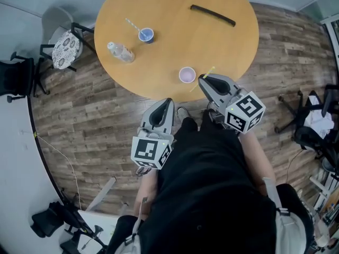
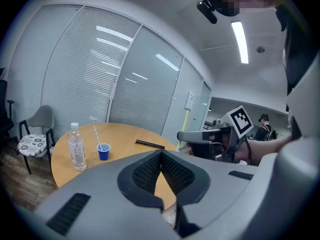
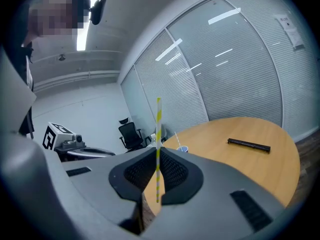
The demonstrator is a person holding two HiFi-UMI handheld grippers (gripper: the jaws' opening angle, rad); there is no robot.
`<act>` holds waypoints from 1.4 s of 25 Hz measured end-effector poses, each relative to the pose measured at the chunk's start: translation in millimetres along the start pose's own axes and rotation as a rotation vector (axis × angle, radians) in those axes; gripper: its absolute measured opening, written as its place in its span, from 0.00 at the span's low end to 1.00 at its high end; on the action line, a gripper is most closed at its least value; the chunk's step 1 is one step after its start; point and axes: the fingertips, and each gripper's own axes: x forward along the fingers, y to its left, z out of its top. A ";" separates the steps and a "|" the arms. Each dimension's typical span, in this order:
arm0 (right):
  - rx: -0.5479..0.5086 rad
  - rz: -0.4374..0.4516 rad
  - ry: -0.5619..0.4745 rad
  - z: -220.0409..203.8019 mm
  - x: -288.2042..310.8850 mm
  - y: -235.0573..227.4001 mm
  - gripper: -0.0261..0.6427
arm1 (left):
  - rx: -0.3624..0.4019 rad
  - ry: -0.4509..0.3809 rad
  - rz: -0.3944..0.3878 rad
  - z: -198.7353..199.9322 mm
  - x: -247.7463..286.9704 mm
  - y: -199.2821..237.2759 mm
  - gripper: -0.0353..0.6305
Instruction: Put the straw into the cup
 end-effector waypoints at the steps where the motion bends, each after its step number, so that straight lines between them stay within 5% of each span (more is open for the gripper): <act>1: 0.004 -0.008 0.006 -2.4 3.5 -4.2 0.08 | -0.001 0.003 0.001 -0.8 1.0 0.9 0.07; 19: 0.012 -0.085 0.088 -47.7 60.8 -67.9 0.08 | -0.020 0.054 0.006 -9.0 6.9 6.7 0.07; 35: 0.123 -0.172 0.126 -106.0 91.3 -101.2 0.08 | -0.054 0.071 0.024 -16.6 3.7 4.8 0.07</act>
